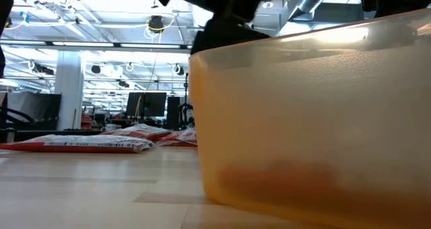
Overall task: Sort popcorn bags into baskets
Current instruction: Put the red popcorn bag into the orange container
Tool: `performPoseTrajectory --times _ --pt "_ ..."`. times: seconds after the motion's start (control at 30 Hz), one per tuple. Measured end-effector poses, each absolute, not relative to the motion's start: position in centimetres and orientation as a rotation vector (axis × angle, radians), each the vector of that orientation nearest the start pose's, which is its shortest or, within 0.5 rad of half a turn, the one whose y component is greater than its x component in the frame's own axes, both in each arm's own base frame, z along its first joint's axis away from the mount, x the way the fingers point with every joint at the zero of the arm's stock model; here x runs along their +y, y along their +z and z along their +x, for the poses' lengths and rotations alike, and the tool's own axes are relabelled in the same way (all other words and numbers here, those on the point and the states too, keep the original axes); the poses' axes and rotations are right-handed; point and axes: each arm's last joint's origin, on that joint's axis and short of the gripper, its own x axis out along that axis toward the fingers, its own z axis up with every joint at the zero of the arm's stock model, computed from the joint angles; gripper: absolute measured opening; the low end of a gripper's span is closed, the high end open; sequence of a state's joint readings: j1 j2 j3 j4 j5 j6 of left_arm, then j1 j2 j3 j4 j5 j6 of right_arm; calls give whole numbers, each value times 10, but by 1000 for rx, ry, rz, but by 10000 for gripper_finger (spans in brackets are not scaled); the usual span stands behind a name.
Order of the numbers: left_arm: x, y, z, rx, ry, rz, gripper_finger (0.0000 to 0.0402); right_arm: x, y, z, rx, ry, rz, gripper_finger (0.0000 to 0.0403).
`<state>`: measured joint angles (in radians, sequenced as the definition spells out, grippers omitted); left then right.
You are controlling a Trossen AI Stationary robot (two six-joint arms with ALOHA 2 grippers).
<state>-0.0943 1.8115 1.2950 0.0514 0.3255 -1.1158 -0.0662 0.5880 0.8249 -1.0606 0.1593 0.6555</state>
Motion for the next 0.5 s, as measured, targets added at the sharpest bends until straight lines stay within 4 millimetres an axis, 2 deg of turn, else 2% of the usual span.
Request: performPoseTrajectory --times 0.13,0.3,0.4,0.5 --pt "-25 271 379 731 1 -1038 256 -11 295 89 723 -474 576 254" --pt "-4 288 332 755 382 -819 256 -11 295 89 711 -499 587 254" --pt "6 283 320 730 463 -812 256 -12 295 89 682 -558 648 254" --pt "10 260 318 702 480 -851 256 -14 295 89 642 -636 666 254"
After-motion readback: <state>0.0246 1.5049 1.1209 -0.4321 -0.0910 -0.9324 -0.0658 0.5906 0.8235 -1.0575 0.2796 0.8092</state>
